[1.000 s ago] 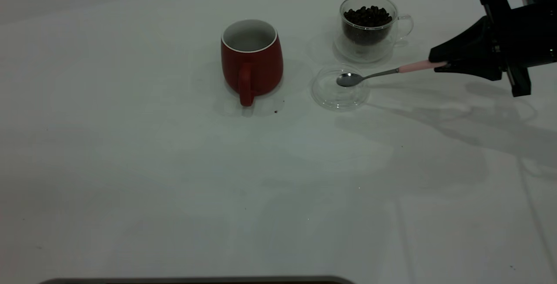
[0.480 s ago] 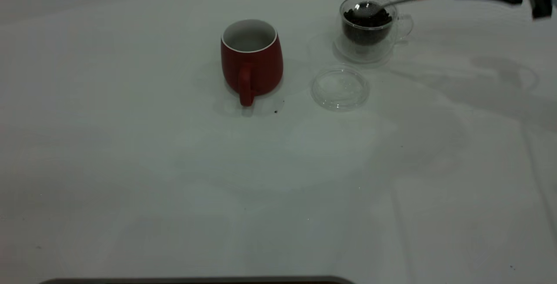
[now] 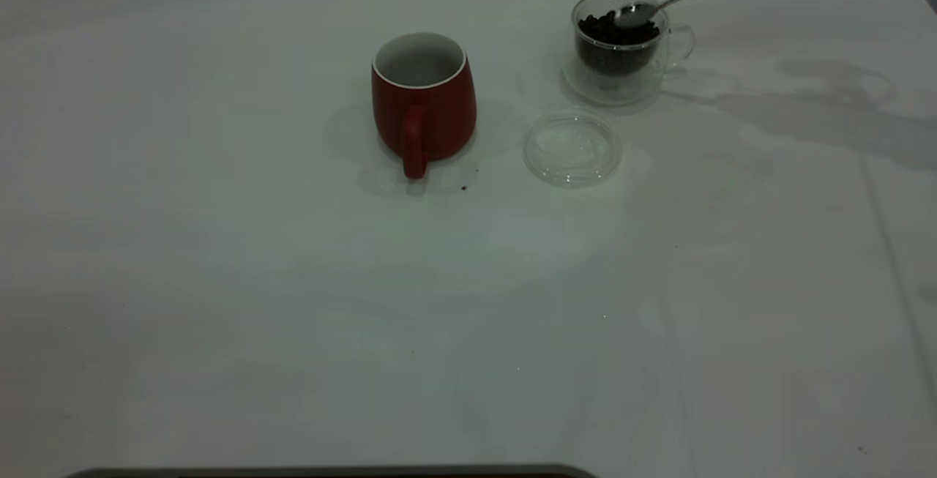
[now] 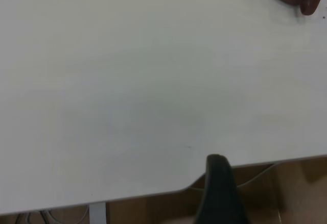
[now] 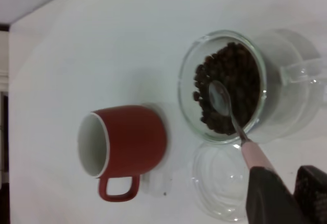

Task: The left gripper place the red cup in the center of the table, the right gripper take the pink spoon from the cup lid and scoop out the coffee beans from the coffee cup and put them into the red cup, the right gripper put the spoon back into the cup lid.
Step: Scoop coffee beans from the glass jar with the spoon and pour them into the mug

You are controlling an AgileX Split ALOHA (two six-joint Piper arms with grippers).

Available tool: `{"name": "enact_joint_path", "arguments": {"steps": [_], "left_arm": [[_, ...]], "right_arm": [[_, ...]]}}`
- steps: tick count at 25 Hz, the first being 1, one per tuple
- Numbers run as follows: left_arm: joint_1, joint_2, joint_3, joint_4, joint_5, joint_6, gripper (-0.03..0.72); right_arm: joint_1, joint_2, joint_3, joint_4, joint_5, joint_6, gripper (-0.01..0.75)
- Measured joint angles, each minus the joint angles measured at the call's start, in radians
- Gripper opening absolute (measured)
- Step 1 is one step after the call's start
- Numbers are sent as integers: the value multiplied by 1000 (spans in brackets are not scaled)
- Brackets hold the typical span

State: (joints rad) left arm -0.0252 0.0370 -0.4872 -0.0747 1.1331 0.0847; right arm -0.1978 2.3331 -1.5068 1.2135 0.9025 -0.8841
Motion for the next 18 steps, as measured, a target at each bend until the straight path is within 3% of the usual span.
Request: {"name": "enact_joint_path", "arguments": {"steps": [9,18], "left_arm": [[0,0,0,0,0,0,588],[0,0,0,0,0,0,588]], "right_arm": [[9,97,-112,7,-24,-8,112],[9,127,-114,20,80,31,112]]}}
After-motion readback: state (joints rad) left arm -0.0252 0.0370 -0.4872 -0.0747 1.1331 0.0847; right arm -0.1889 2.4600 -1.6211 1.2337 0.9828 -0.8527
